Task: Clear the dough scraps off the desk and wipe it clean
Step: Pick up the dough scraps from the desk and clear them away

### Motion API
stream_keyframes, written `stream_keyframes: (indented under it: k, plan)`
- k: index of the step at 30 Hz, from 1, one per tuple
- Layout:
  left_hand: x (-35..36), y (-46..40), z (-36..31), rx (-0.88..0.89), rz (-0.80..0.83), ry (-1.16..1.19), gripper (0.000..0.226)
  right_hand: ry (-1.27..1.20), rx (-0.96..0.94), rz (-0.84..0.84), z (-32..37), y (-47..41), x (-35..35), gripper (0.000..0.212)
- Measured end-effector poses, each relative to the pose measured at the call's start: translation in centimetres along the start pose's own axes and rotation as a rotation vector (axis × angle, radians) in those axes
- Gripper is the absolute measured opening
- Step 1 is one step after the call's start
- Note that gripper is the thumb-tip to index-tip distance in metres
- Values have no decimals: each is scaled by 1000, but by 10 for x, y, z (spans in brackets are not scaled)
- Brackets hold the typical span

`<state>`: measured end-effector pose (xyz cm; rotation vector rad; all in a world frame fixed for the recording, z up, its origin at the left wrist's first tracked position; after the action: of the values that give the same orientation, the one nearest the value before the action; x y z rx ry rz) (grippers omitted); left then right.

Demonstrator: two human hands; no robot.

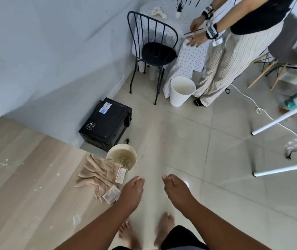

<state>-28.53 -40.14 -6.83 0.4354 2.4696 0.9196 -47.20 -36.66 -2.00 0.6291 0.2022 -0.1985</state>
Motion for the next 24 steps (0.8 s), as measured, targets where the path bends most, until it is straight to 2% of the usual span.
stream_keyframes:
  k: [2,5,8,14,18,24]
  plan:
    - [1,-10,-9,-30,-10,-18,42,10,2,6,5,-16,-3,47]
    - [1,-22,-18,13,-67,-62,34,31,4,35,10,-47,-7,47]
    - [6,-31,-21,-9,-88,26,34,43,6,101,16,-81,-7,46]
    - [18,-53,-29,-198,-187,196,26,159,27,296,16,-145,-8,47]
    - [35,-68,-29,-314,-248,432,37,223,76,377,-1,-188,-9,51]
    - [59,-90,-35,-391,-377,543,27,247,159,469,-25,-232,0,53]
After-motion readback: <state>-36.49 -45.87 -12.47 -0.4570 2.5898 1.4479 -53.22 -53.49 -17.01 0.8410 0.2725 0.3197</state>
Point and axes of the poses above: each hand's wrist, its own y-axis away from the middle knuckle, its own x-axis out of the palm, z = x × y, the point moved 4 cm from there along -y, towards the middle knuckle, and after that the axes turned 14 degrees about -y, right-handed, at the moved point
